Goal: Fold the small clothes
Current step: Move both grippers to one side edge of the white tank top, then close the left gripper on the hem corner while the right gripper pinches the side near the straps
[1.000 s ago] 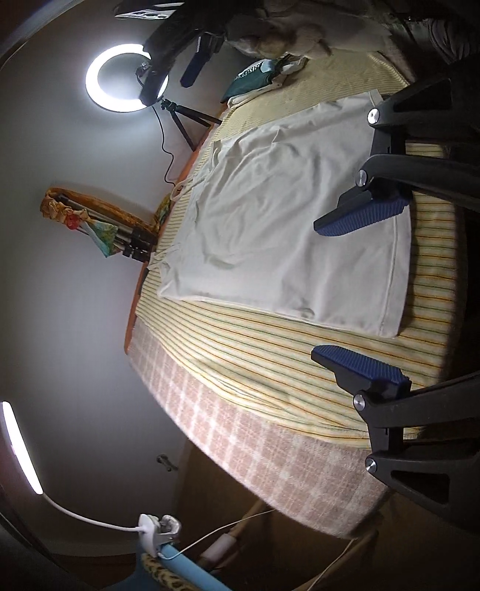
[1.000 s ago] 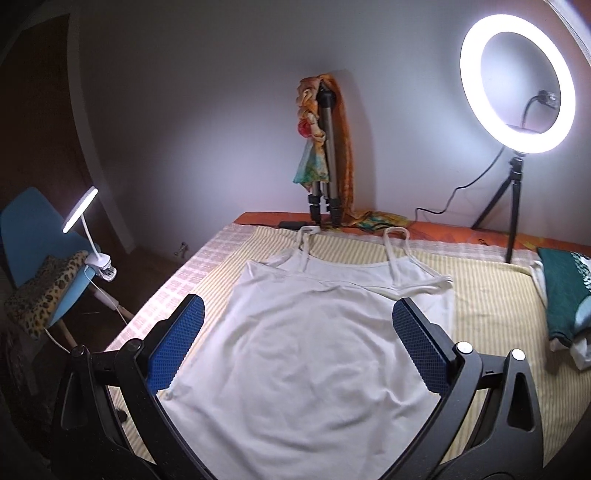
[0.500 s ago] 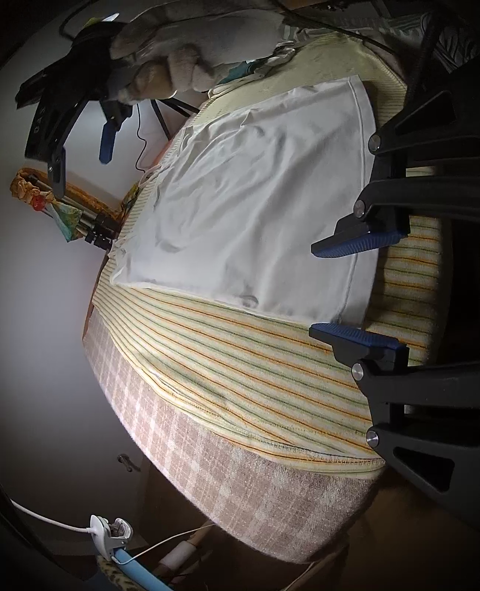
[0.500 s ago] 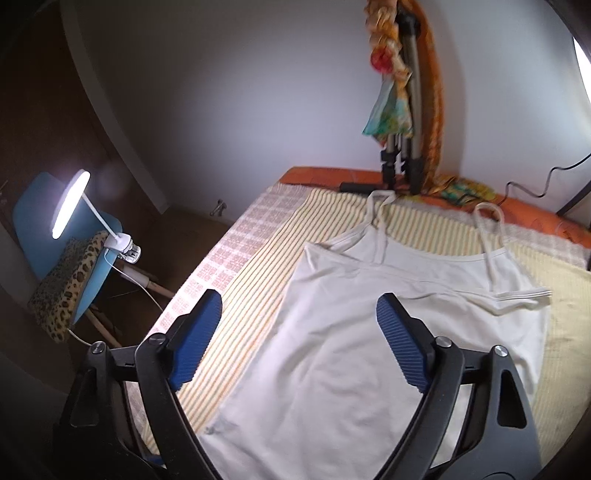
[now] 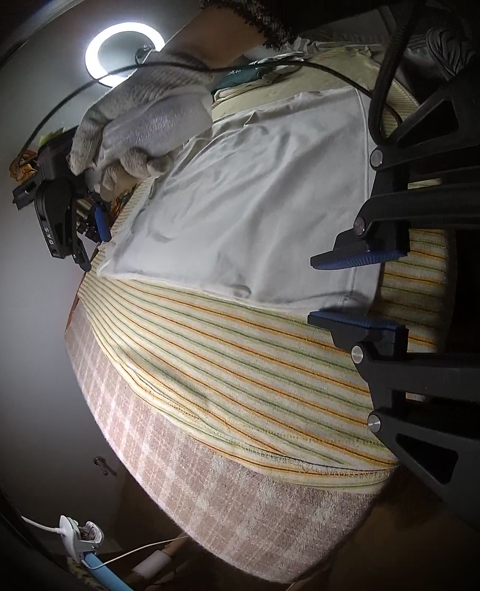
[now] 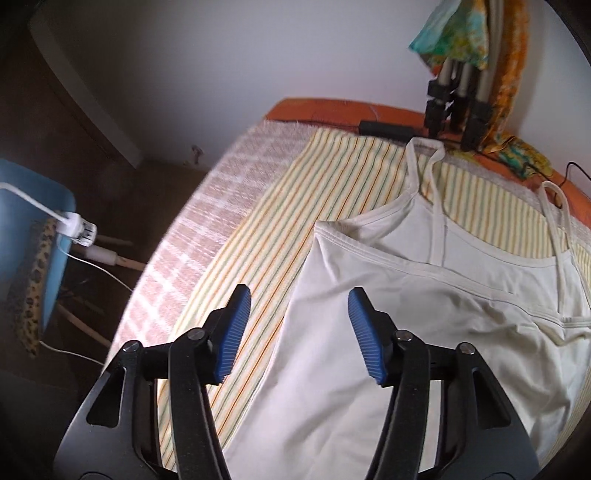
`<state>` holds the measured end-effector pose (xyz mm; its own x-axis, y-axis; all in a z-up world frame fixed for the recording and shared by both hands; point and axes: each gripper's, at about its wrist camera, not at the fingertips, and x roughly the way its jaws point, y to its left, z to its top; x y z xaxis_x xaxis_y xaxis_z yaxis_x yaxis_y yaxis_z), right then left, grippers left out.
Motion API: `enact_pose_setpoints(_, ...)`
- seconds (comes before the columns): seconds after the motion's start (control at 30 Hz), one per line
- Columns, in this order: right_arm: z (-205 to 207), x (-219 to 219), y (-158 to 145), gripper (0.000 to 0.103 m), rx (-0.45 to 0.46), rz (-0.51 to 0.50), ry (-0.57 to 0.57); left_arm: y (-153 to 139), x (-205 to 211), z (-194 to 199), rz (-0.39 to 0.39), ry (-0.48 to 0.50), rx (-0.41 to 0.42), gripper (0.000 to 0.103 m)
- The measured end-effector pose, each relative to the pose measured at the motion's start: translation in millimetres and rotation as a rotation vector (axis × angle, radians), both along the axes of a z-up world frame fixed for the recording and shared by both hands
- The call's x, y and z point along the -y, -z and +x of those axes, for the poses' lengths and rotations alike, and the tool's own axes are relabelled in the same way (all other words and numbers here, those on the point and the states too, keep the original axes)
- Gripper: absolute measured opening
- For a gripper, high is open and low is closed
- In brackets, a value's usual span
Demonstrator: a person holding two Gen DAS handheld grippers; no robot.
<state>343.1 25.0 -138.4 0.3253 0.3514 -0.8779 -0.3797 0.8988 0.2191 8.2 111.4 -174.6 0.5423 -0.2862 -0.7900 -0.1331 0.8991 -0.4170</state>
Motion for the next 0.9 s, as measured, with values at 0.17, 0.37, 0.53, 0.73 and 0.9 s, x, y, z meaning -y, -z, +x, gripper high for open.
enact_pose_setpoints(0.17, 23.7, -11.6, 20.8, 0.054, -0.021, -0.047, 0.047, 2.9, -2.6, -0.4, -0.044, 0.015, -0.001, 0.008)
enact_pose_setpoints(0.37, 41.8, -28.8, 34.6, 0.051, -0.015, -0.136, 0.052, 4.9, -8.5, -1.7, -0.069, 0.01, 0.008, 0.004)
enact_pose_setpoints(0.53, 45.7, -46.7, 45.1, 0.05, -0.005, -0.225, 0.026, 5.2, -7.5, -3.5, -0.053, 0.017, 0.01, 0.006)
enact_pose_setpoints(0.73, 46.7, -54.3, 48.4, 0.034, 0.031, -0.303, 0.014, 3.8, -0.7, -2.8, 0.001, 0.011, 0.023, 0.029)
enact_pose_setpoints(0.9, 50.8, -47.0, 47.9, 0.014, 0.037, -0.291, 0.022, 4.5, 1.8, -1.2, 0.01, 0.014, 0.033, 0.003)
